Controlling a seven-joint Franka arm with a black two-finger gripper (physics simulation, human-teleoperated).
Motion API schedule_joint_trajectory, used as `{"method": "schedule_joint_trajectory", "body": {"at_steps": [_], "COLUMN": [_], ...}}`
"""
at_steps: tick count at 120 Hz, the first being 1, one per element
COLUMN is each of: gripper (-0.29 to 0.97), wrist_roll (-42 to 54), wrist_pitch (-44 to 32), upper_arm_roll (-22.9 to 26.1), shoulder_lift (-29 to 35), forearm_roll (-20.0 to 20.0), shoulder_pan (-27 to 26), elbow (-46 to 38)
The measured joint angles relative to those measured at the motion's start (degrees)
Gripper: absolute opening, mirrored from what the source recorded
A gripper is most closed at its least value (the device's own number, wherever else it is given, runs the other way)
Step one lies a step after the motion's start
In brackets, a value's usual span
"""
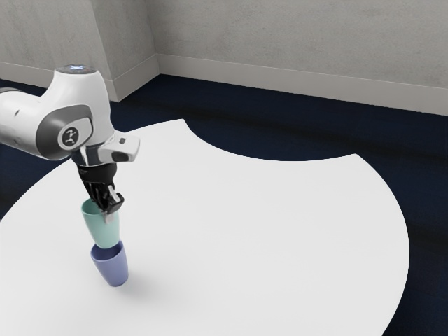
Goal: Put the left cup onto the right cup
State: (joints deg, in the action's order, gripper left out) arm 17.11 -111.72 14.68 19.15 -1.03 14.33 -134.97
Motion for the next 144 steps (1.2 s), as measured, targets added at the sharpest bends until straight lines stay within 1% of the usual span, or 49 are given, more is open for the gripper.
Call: {"method": "schedule_joint_trajectory", "body": {"at_steps": [79,144], "gripper": [-0.11,-0.11], "wrist_roll": [-0.1,-0.22], "wrist_pitch": [-1.02,-1.33], "upper_arm_roll": [0.0,0.0], "shoulder_lift": [-1.71,-1.69], "forearm_roll": [0.01,0.01], "shoulder_pan": [0.9,0.87], "elbow": [-0.23,-0.41]}}
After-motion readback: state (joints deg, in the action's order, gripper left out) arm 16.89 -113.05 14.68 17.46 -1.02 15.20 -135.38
